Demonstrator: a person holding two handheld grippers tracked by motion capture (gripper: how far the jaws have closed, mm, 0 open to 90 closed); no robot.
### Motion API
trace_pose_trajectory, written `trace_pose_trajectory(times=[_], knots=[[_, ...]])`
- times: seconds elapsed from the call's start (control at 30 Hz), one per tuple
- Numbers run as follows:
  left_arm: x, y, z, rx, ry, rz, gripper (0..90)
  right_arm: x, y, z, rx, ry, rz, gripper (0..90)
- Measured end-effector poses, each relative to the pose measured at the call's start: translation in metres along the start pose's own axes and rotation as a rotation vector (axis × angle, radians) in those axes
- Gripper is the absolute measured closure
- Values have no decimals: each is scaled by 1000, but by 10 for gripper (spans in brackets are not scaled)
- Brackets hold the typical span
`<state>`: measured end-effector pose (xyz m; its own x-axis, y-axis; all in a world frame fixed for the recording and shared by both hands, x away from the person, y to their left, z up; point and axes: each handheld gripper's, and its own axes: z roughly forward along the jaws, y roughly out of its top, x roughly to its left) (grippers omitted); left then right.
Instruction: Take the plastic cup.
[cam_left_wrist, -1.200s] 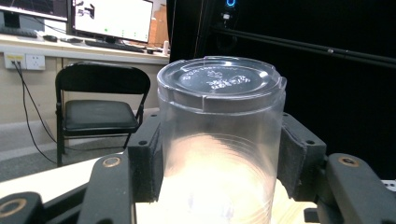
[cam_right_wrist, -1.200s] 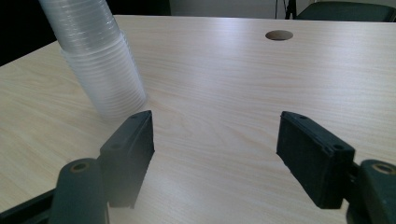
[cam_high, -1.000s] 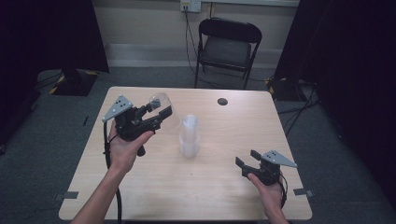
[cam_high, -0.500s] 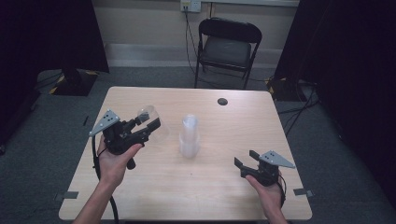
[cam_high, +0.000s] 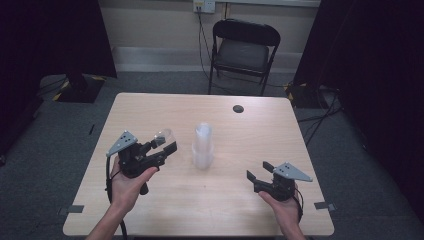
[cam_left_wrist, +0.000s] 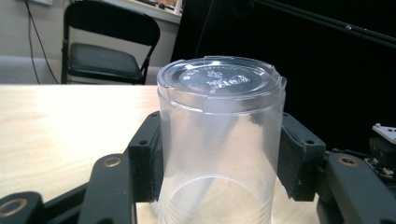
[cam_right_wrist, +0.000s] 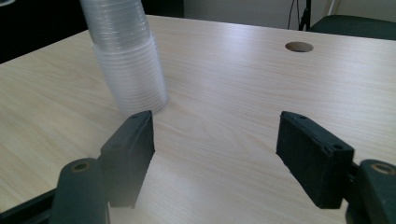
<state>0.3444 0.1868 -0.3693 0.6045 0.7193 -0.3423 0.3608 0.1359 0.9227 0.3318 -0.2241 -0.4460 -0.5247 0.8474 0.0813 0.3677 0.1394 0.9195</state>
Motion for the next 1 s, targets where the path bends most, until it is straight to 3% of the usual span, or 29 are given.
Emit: trace_pose_trajectory(times=[0.43,0.63,1.0], knots=[[-4,-18,10,64,-31,-44,439,22,3,2,2,78,-56,299],[-7,-22,13,74,-62,-102,445,31,4,5,1,107,-72,319],[-10,-30,18,100,-87,-142,446,55,5,14,15,196,-112,371]])
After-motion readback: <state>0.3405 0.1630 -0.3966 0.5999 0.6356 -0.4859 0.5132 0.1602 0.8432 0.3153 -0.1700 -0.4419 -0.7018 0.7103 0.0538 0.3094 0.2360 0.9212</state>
